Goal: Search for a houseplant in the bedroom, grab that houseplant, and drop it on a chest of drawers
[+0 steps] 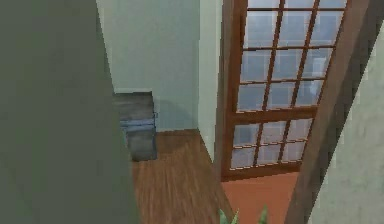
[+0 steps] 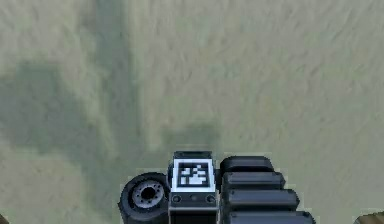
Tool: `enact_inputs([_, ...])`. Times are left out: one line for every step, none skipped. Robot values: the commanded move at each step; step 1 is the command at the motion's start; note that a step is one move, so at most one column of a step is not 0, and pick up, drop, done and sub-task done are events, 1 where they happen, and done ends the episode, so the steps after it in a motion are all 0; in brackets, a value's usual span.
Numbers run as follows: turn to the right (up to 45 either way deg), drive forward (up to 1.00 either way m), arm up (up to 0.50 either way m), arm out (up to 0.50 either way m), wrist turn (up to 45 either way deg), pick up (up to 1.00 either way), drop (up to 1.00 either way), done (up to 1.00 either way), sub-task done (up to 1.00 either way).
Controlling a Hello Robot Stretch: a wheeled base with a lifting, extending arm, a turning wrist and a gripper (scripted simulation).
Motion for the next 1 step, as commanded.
enact_inputs([-45.0,0.0,0.0,0.0,0.0,0.0,0.0,0.0,0.0])
